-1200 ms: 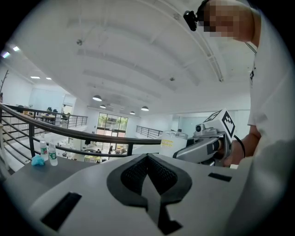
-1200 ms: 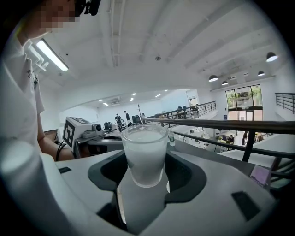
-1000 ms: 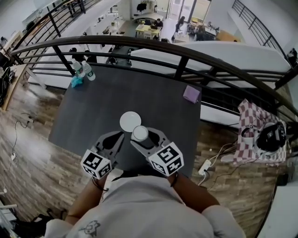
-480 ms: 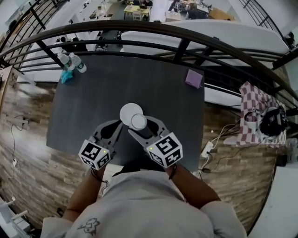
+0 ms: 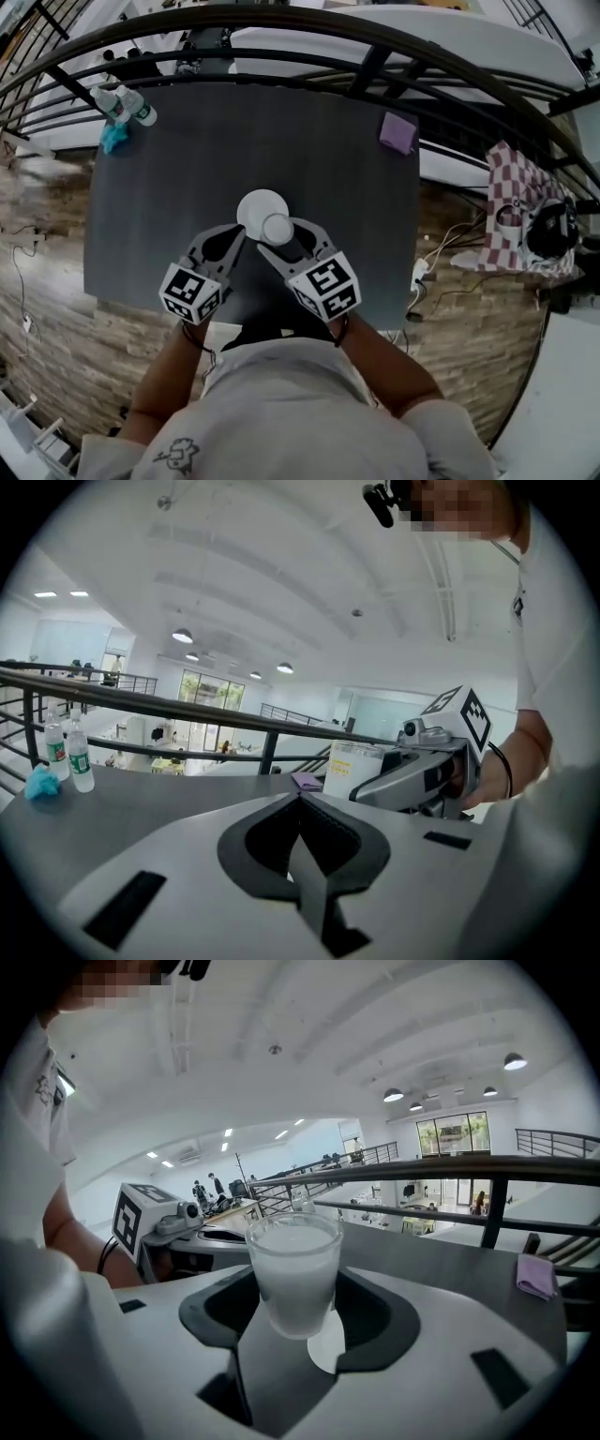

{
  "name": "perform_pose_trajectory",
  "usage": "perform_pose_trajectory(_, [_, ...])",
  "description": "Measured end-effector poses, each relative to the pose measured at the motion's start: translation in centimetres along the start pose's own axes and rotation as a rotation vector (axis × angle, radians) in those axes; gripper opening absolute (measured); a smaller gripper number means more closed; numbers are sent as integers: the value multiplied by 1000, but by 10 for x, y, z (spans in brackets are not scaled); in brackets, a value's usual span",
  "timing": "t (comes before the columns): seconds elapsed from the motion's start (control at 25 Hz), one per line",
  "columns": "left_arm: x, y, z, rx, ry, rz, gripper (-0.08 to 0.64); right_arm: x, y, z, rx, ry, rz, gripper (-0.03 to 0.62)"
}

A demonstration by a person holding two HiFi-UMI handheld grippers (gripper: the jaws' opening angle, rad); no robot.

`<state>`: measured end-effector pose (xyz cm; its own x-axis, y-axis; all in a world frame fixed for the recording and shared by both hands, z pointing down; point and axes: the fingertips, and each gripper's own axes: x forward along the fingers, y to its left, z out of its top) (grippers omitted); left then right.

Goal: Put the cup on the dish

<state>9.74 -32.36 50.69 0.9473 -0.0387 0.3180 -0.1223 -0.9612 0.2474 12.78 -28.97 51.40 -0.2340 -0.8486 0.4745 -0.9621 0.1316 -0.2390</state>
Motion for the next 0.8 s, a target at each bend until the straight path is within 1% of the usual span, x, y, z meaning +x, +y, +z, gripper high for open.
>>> perform_pose_trajectory(0.28, [26, 29, -50, -67, 62, 1, 8, 40, -19, -39, 28, 68, -9, 261])
perform_pose_trajectory(0.56, [49, 52, -93, -101, 110, -20, 8, 77, -42, -85, -5, 121, -20, 261])
perform_pose_trajectory(0.8, [70, 73, -124, -133, 131, -24, 8, 111, -60, -111, -54, 135, -17, 261])
